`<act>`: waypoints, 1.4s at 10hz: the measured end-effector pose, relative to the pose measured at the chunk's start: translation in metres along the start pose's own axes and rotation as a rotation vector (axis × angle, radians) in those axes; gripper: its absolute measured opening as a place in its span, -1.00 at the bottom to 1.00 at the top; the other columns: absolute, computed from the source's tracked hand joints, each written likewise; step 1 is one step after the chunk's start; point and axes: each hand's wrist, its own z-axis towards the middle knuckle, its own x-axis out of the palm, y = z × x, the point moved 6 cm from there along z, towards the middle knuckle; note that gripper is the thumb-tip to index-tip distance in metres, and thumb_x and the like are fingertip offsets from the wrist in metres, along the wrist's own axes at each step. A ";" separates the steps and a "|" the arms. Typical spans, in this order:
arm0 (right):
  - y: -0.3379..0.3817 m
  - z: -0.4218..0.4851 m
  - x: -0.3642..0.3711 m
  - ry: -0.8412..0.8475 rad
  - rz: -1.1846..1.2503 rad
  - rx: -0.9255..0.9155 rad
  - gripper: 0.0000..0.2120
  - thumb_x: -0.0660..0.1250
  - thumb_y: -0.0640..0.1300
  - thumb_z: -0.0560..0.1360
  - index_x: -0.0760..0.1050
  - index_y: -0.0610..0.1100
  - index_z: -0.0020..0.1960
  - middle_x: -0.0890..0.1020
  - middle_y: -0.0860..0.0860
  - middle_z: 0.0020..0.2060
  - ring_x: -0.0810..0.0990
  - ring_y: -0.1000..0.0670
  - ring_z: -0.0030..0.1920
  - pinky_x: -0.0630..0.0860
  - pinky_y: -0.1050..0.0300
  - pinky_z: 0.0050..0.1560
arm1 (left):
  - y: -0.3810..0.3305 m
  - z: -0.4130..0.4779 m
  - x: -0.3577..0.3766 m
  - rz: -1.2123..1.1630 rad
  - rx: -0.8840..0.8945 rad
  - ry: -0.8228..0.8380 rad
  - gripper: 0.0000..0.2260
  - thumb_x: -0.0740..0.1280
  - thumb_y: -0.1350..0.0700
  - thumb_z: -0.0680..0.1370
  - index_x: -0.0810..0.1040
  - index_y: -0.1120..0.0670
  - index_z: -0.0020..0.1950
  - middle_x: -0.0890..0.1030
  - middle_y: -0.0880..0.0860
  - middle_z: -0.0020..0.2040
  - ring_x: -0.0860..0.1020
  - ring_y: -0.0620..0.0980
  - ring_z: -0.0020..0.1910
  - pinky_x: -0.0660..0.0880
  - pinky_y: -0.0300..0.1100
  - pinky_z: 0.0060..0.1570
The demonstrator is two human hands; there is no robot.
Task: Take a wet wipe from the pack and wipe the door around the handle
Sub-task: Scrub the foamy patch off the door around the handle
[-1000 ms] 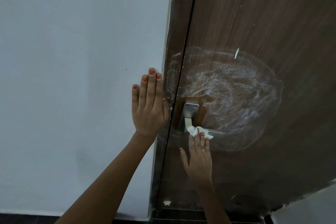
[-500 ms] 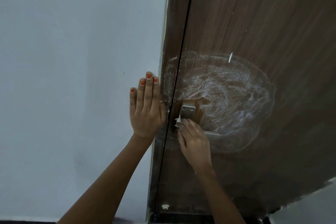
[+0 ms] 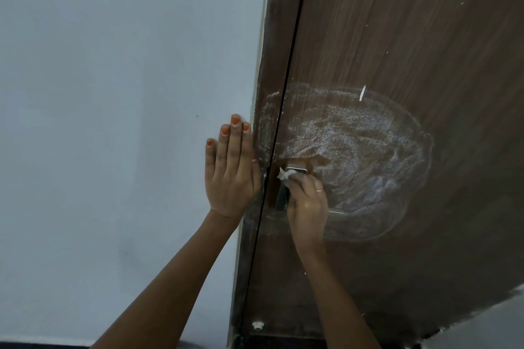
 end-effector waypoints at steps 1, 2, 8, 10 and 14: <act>-0.005 -0.007 0.005 0.070 -0.016 0.091 -0.68 0.48 -0.54 0.16 0.66 -0.22 -0.19 0.66 -0.07 -0.24 0.59 -0.09 -0.28 0.53 0.20 -0.42 | 0.000 0.000 0.000 0.003 0.002 -0.001 -0.51 -0.03 0.15 0.65 -0.10 0.15 0.56 -0.13 0.04 0.56 -0.09 -0.01 0.54 -0.09 -0.07 0.51; -0.013 -0.008 0.000 0.015 0.019 0.168 -0.71 0.49 -0.50 0.21 0.64 -0.20 -0.16 0.64 -0.07 -0.25 0.59 -0.09 -0.26 0.56 0.16 -0.42 | 0.000 0.000 0.001 0.004 0.001 -0.006 -0.51 -0.03 0.15 0.65 -0.09 0.16 0.56 -0.12 0.04 0.57 -0.08 -0.01 0.54 -0.08 -0.06 0.51; -0.011 0.007 0.000 -0.005 -0.009 0.085 -0.57 0.41 -0.57 0.24 0.61 -0.26 0.05 0.63 -0.19 -0.03 0.49 -0.13 0.01 0.55 0.09 -0.12 | 0.001 -0.001 0.002 -0.005 -0.008 0.005 -0.53 -0.05 0.14 0.67 -0.10 0.15 0.56 -0.12 0.03 0.56 -0.08 -0.01 0.54 -0.09 -0.06 0.51; 0.005 -0.008 0.010 0.177 -0.100 -0.178 -0.62 0.38 -0.53 0.21 0.63 -0.26 -0.03 0.67 -0.14 -0.08 0.57 -0.08 -0.04 0.61 0.13 -0.24 | -0.001 0.000 0.001 -0.010 -0.002 0.001 -0.53 -0.05 0.15 0.67 -0.10 0.15 0.56 -0.13 0.03 0.56 -0.08 -0.02 0.54 -0.09 -0.07 0.51; -0.022 0.018 -0.027 -0.054 0.183 0.169 -0.69 0.34 -0.50 0.39 0.57 -0.31 0.11 0.60 -0.19 0.00 0.57 -0.04 0.01 0.52 0.14 0.07 | -0.001 0.001 0.000 -0.004 -0.005 0.001 -0.53 -0.05 0.15 0.66 -0.08 0.15 0.56 -0.11 0.04 0.57 -0.07 -0.01 0.54 -0.08 -0.07 0.52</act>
